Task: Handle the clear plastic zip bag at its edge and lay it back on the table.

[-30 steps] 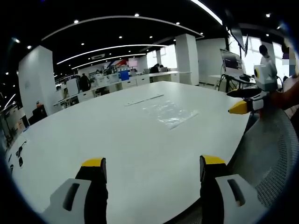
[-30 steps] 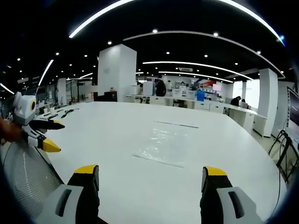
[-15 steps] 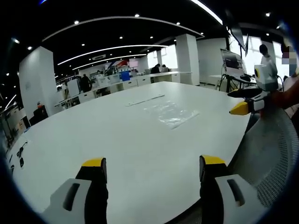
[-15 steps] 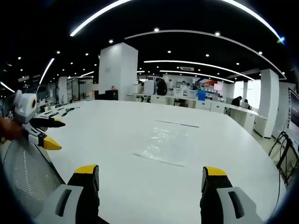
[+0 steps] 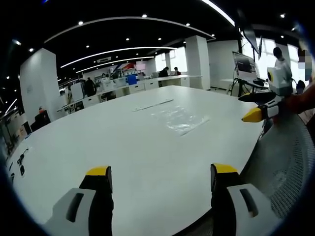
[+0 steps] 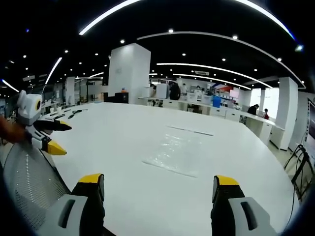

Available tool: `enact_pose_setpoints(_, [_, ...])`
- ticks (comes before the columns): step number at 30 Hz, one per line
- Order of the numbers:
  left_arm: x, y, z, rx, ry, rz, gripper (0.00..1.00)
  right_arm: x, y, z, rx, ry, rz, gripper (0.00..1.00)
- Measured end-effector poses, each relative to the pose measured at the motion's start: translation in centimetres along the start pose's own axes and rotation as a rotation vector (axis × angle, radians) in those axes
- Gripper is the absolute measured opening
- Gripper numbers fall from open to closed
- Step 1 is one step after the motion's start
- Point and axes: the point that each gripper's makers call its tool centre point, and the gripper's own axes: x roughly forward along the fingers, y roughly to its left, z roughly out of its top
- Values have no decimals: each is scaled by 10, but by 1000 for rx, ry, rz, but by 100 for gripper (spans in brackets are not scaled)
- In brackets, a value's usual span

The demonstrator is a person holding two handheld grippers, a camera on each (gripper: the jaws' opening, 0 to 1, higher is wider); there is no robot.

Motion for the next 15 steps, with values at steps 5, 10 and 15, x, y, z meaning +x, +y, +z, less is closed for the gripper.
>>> enact_pose_setpoints(5, [1,0,-2,-3,4,-7,84,3,-6,4,-7,-1,2,91])
enact_pose_setpoints(10, [2,-1,-2,-11,8,-13,88,7,-8,8,-29,4,14,91])
enact_pose_setpoints(15, [2,0,-3,-22,11,-12,90,13,-13,10,-48,20,27,90])
